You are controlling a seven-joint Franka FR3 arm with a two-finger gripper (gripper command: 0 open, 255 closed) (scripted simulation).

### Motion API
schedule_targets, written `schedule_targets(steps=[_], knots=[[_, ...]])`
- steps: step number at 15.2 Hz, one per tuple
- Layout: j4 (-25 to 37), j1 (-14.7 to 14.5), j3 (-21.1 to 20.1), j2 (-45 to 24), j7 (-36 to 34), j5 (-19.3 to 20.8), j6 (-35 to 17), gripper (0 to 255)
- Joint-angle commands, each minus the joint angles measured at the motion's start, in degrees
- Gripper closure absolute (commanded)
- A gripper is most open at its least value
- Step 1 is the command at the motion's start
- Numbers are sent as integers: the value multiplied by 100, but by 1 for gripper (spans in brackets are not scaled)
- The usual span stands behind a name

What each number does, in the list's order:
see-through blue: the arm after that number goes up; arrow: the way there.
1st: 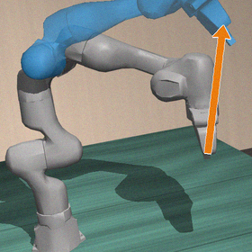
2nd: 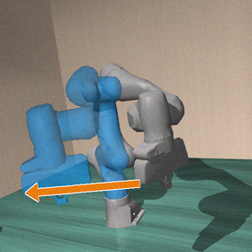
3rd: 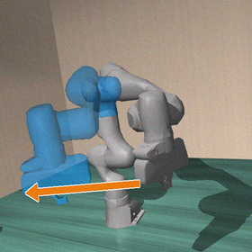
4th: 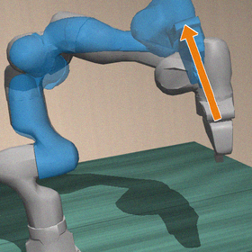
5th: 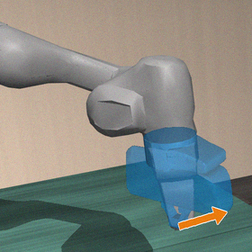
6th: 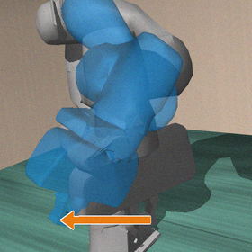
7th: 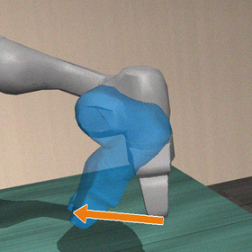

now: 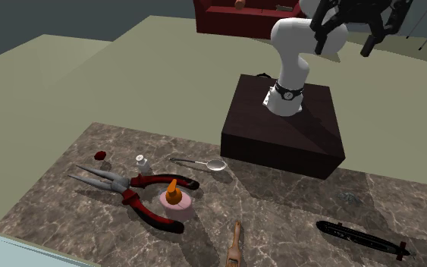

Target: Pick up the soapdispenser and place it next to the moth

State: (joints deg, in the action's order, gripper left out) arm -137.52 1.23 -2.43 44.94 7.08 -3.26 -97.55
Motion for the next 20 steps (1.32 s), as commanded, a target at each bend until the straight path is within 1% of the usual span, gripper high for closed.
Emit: schedule_targets(steps=[1,6,11,16,20], knots=[[0,0,0,0,0,0,0,0],[-334,161,408,-463,522,252,-731,0],[-480,313,817,-1126,1034,456,-1485,0],[-429,428,1221,-1964,1552,567,-2222,0],[-246,489,1529,-2733,1995,547,-2767,0]])
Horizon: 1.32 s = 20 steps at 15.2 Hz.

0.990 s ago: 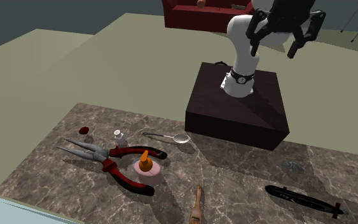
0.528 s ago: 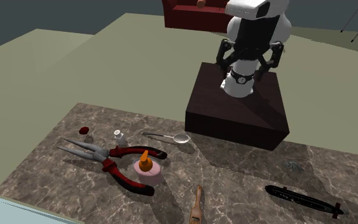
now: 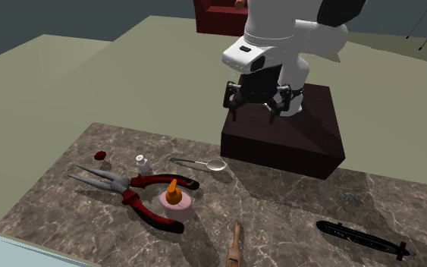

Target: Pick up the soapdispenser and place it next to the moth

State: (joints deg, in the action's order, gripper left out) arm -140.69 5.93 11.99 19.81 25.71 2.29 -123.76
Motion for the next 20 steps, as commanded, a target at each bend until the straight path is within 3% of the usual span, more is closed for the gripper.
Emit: schedule_targets(steps=[1,11,20], knots=[[135,30,162,-423,250,-32,-272,0],[1200,247,641,-2617,1589,-753,-1208,0],[2788,874,494,-4643,2613,-1516,-1441,0]])
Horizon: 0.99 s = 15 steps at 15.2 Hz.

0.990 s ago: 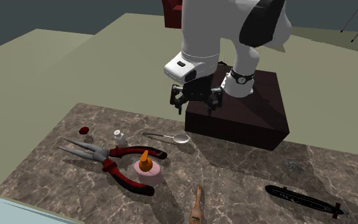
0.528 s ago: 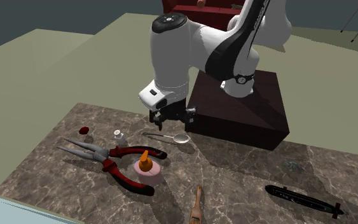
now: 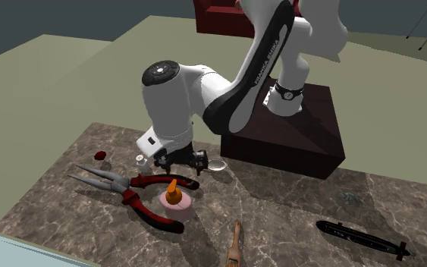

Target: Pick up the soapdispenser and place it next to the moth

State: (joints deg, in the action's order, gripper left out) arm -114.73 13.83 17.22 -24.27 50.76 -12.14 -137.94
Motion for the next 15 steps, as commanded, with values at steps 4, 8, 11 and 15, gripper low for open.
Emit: schedule_targets(steps=[4,8,11,15], knots=[[1099,413,-153,-1130,377,-246,43,0],[1132,460,-221,-1359,422,-319,-152,0],[1169,495,-272,-1537,455,-373,-291,0],[1178,503,-282,-1572,461,-383,-318,0]])
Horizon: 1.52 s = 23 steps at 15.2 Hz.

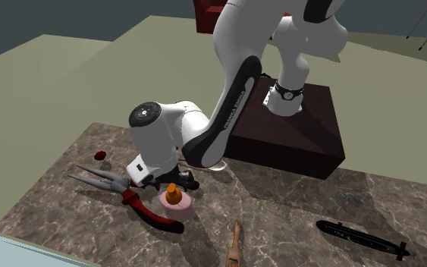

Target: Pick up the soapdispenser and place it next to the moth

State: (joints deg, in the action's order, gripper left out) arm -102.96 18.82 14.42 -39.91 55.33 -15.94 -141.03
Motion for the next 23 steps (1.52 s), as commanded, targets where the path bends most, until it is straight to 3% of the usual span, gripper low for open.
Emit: schedule_targets(steps=[1,5,6,15,23], knots=[[1,3,-2,-8,3,-3,-8,0],[1,3,-2,-7,3,-3,-7,0],[1,3,-2,-7,3,-3,-7,255],[1,3,-2,-8,3,-3,-8,255],[-77,-93,130,457,-92,145,374,255]])
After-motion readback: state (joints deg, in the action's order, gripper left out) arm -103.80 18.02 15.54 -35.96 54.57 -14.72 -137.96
